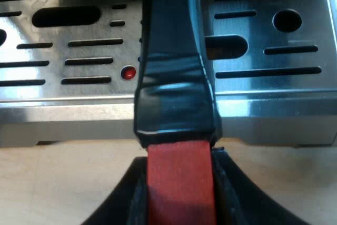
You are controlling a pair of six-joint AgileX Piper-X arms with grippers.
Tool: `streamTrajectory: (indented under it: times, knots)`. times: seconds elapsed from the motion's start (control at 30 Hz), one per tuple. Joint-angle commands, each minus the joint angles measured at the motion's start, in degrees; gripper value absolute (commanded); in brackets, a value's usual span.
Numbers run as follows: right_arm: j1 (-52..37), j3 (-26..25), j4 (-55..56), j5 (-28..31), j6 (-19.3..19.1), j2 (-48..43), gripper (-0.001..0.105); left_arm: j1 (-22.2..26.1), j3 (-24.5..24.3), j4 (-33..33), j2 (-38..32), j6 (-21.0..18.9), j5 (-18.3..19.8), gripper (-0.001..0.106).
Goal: Grind coffee beans and then tamp
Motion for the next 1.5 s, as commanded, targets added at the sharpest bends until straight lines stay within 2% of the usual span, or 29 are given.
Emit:
streamTrajectory:
  times: [0.03, 0.3, 0.47, 0.7, 1.23, 1.5]
  knots:
    - [1.5, -0.55, 1.15, -1.06, -0.41, -0.81, 0.0, -0.25, -0.07, -0.65, -0.03, 0.39, 0.02, 0.07]
    - [3.4, -0.55, 1.14, 0.84, 0.17, -0.8, 0.0, -0.25, -0.07, -0.65, -0.03, 0.39, 0.02, 0.07]
    - [3.63, -0.55, 3.99, 0.84, 3.62, -0.8, 0.0, -0.25, -0.07, -0.65, -0.03, 0.39, 0.02, 0.07]
    - [6.51, -0.55, 8.13, 4.3, 3.73, -1.74, 0.0, -0.25, -0.07, -0.65, -0.03, 0.39, 0.02, 0.07]
    - [6.74, -0.55, 11.11, 6.38, 3.73, -5.51, 0.0, -0.25, -0.07, -0.65, -0.03, 0.39, 0.02, 0.07]
    - [11.92, -0.55, 13.39, 10.42, 3.73, -7.63, 0.0, -0.25, -0.07, -0.65, -0.03, 0.2, 0.95, 0.07]
